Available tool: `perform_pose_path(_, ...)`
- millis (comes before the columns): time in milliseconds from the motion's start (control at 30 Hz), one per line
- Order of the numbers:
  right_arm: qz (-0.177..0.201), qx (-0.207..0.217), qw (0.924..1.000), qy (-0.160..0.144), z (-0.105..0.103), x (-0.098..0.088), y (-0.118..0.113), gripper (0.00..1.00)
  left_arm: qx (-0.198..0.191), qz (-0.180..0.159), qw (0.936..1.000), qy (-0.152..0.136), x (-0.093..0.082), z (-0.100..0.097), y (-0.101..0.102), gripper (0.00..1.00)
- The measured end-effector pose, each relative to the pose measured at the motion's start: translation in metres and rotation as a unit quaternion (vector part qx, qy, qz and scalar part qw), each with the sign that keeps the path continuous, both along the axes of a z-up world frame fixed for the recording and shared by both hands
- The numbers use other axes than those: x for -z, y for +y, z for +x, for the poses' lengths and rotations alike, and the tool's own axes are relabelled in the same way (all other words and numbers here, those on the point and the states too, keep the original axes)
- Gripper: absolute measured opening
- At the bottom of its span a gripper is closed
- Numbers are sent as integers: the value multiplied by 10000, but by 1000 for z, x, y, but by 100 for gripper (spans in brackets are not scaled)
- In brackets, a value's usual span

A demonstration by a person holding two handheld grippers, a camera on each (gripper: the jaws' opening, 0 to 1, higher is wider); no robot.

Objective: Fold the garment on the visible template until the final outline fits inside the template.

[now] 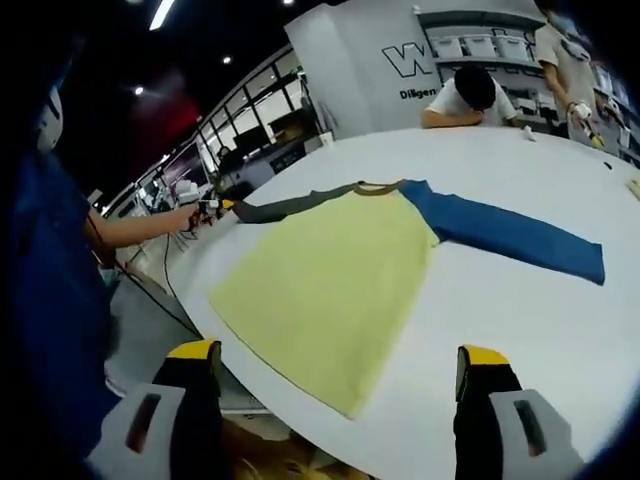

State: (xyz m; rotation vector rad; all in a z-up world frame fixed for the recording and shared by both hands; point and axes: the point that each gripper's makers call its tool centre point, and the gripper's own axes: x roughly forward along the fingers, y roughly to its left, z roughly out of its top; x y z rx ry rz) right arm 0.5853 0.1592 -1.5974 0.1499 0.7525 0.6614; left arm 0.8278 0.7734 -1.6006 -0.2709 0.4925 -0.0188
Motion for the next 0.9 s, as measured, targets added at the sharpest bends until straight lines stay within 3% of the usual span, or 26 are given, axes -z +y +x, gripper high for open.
perform_pose_path(233,139,119,9998,112,13,11,-7,97,591,106,9978,-280,-42,15,-39,0)
perform_pose_path(333,158,173,9996,147,20,16,-11,97,985,57,9938,-519,-71,19,-77,0)
perform_pose_path(433,179,202,9994,228,27,19,-12,96,1270,14,9900,-617,-81,21,-98,0)
perform_pose_path(533,190,196,9993,241,33,20,-15,96,1582,-95,9844,-768,-100,16,-133,0)
perform_pose_path(667,113,170,9995,220,36,18,-14,96,1976,-109,9764,-867,-110,15,-165,0)
perform_pose_path(800,79,141,9997,188,39,18,-15,96,2500,-148,9628,-1017,-128,-1,-218,0)
perform_pose_path(900,27,117,9998,183,40,19,-17,95,2726,-195,9564,-1034,-134,-4,-237,0)
